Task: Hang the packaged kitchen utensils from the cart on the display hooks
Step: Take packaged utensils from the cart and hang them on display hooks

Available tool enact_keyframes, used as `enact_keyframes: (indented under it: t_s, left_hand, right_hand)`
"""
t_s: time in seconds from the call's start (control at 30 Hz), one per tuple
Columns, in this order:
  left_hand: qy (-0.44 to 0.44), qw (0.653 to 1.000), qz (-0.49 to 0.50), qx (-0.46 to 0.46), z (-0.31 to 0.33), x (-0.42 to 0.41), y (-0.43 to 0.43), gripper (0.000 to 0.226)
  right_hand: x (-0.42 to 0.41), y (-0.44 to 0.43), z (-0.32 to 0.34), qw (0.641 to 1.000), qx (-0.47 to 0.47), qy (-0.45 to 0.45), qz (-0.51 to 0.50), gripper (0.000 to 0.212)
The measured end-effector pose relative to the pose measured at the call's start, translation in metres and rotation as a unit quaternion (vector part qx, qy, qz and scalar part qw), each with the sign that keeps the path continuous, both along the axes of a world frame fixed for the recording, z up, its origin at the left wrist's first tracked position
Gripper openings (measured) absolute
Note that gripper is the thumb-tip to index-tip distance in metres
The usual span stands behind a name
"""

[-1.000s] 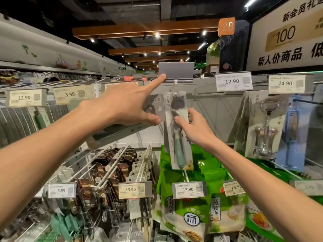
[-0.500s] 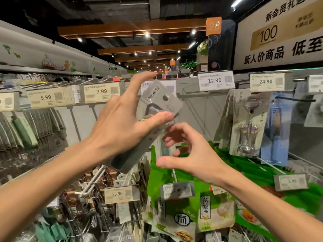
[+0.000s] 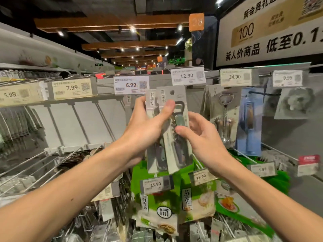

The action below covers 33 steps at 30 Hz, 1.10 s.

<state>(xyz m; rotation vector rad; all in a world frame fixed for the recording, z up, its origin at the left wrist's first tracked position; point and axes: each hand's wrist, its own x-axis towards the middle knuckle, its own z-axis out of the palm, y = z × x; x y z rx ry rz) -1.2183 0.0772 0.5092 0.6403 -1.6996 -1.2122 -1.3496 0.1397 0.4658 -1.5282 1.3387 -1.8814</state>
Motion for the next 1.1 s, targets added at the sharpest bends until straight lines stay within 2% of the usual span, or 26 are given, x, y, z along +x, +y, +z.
enact_keyframes:
  t_s: [0.1,0.2,0.27,0.37,0.47,0.53,0.63,0.67,0.77,0.97,1.1]
  left_hand:
    - [0.007,0.997,-0.032,0.066,-0.008,-0.014,0.001,0.044]
    - [0.024,0.995,-0.001,0.094,-0.012,-0.026,0.001,0.061]
    - [-0.002,0.998,0.045,0.054,-0.013,-0.029,-0.003,0.071]
    - [-0.051,0.989,0.132,-0.029,-0.013,-0.025,-0.011,0.068]
    - [-0.112,0.974,0.164,-0.109,-0.007,-0.014,-0.017,0.071]
    - [-0.168,0.953,0.16,-0.192,-0.001,-0.01,-0.018,0.062]
    - [-0.241,0.91,0.147,-0.302,0.01,-0.009,-0.015,0.033]
    - [-0.258,0.898,0.143,-0.326,0.014,-0.01,-0.013,0.03]
    - [-0.28,0.88,0.149,-0.353,0.024,-0.013,-0.009,0.042]
    - [-0.258,0.86,0.168,-0.408,0.036,-0.008,-0.011,0.047]
    - [-0.304,0.844,0.158,-0.413,0.049,-0.012,-0.018,0.058]
  right_hand:
    - [-0.003,0.003,-0.006,0.999,0.01,-0.02,-0.041,0.04]
    - [-0.008,0.009,-0.013,0.999,0.024,-0.039,-0.021,0.042]
    - [-0.014,0.017,-0.018,0.999,0.031,-0.023,-0.007,0.039]
    - [-0.026,0.028,-0.023,0.999,0.035,-0.015,0.002,0.026]
    - [-0.038,0.031,-0.022,0.999,0.026,-0.017,-0.039,0.016]
    - [-0.045,0.03,-0.018,0.997,0.018,-0.014,-0.07,0.016]
    - [-0.054,0.023,-0.013,0.995,0.011,-0.007,-0.099,0.012]
    - [-0.056,0.021,-0.011,0.994,0.011,-0.003,-0.105,0.011]
    - [-0.059,0.013,-0.007,0.992,0.017,0.017,-0.12,0.011]
    - [-0.06,0.002,-0.001,0.99,0.012,0.033,-0.135,0.016]
    - [-0.056,-0.008,0.008,0.989,0.0,0.046,-0.142,0.02]
